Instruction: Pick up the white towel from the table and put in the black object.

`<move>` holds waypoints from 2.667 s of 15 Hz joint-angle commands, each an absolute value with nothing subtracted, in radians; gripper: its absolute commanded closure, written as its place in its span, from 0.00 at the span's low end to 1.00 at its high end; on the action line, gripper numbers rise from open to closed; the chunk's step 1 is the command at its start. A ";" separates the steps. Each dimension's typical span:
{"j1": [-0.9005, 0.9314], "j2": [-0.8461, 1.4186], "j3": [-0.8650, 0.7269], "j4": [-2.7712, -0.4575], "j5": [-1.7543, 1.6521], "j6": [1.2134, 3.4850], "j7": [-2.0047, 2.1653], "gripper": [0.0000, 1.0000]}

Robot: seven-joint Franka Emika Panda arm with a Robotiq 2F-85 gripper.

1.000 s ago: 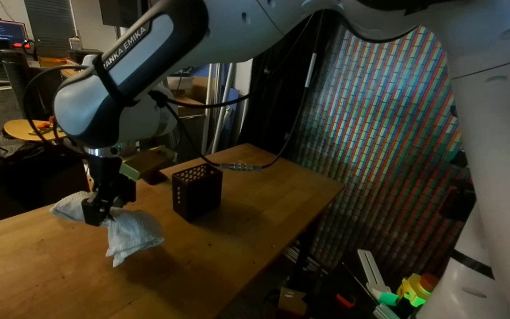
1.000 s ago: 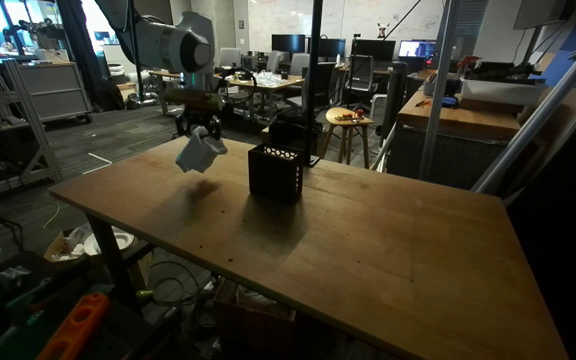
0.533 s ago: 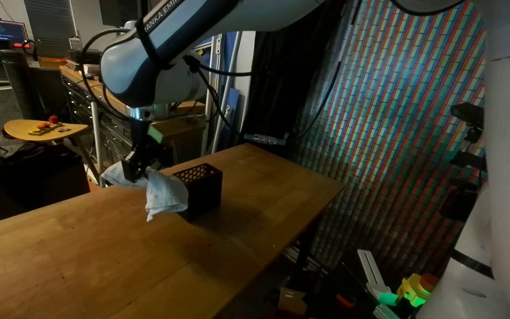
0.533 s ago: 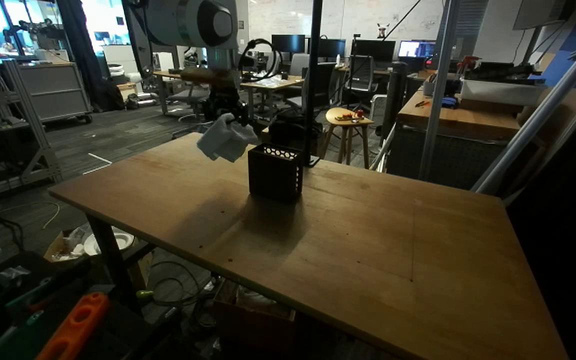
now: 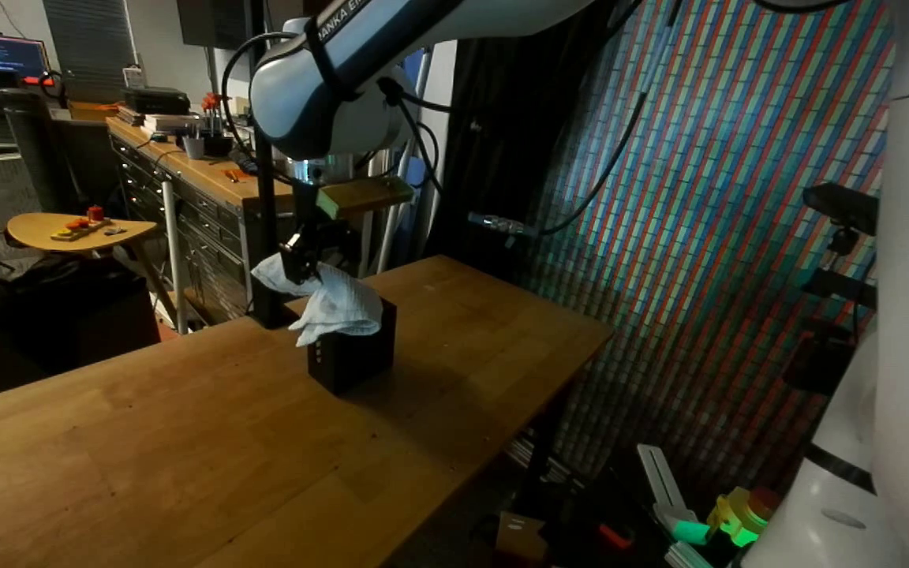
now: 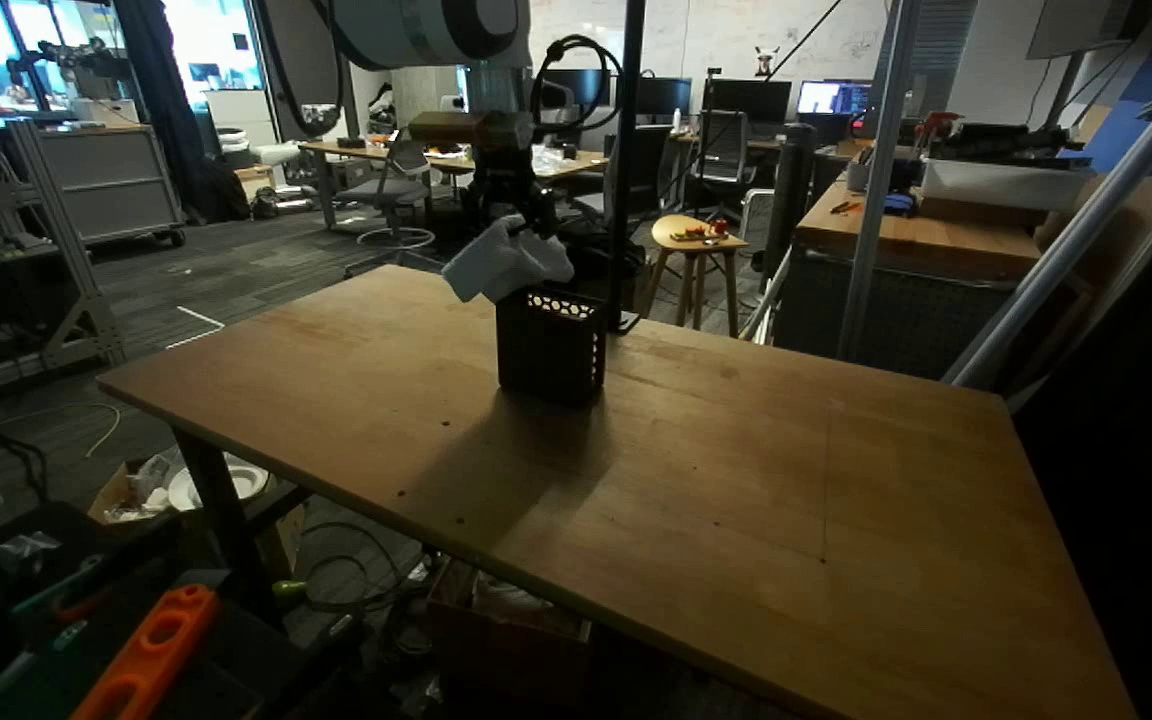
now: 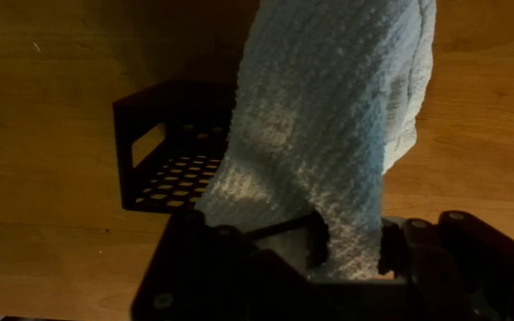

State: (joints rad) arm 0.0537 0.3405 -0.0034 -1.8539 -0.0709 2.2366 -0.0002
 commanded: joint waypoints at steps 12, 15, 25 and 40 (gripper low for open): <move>-0.014 0.425 -0.018 -1.796 -0.066 2.214 -0.022 1.00; -0.031 0.468 -0.018 -1.756 -0.060 2.209 -0.038 1.00; -0.055 0.659 0.036 -1.623 0.023 2.189 -0.120 1.00; -0.036 0.517 0.031 -1.704 0.058 2.143 -0.082 0.39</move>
